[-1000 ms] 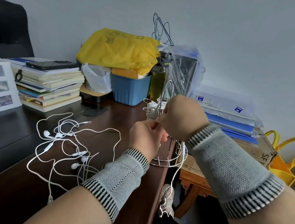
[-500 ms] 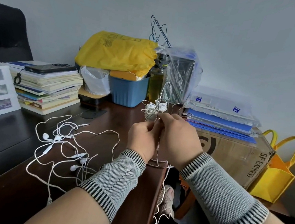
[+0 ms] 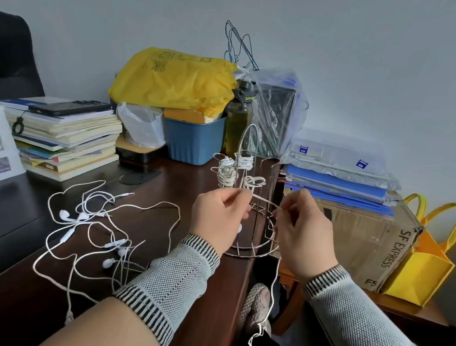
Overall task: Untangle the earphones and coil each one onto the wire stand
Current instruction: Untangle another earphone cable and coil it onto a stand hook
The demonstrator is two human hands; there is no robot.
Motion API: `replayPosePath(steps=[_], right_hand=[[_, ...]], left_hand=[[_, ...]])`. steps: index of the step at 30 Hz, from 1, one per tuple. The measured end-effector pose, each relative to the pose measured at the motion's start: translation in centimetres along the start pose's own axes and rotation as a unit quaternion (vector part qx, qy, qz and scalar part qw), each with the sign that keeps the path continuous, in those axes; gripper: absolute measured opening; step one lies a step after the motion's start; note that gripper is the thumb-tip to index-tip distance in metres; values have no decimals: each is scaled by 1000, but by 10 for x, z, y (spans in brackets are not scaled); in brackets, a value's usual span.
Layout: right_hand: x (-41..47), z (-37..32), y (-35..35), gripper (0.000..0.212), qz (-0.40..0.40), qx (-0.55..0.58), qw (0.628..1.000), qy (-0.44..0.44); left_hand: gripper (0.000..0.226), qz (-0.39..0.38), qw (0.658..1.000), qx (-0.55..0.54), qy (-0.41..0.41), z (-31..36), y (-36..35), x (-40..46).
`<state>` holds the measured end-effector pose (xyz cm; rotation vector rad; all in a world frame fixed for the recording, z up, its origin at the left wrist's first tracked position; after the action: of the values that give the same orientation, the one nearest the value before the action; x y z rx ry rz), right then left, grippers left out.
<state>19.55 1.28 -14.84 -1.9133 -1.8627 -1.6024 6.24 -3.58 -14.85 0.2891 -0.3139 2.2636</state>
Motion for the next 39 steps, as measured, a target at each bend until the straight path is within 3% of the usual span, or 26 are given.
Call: replayPosePath(steps=[5,9,18,21,24,27,32,39], right_hand=[[8,0,0,38,-71,258,954,-133],[10,4,2,40,-89,327,923,-181],[11,4,2,13,-129,468,850,-203],[10,6,-1,11,-146,462,851,-205],[10,7,-2,12,-148,466,846,-211],[11,8,-1,11,-141,452,857,-205],[11,8,-2,9,-139,447,861,-198],[18,0,-5,13,-128,455,854,-217]], left_hand=[[18,-4,993,107,-39,1,2,-5],[13,4,981,186,-55,5,4,-10],[21,11,932,340,-126,22,5,-16],[25,-6,940,302,-162,30,0,-23],[29,-77,951,292,-66,31,-11,-29],[17,-141,949,282,14,29,-16,-27],[22,-178,954,228,83,38,-10,-21],[24,-168,981,87,34,69,10,-7]])
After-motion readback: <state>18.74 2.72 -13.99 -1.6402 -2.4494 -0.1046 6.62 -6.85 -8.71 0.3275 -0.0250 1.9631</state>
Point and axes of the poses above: each hand's wrist, its own x-axis towards the middle knuckle, its own y-axis out of the back of the hand, z = x × y, the point moved 1 cm from there along x, towards the middle knuckle, and after that the axes turned 14 degrees about -x, right-handed, at the moved point
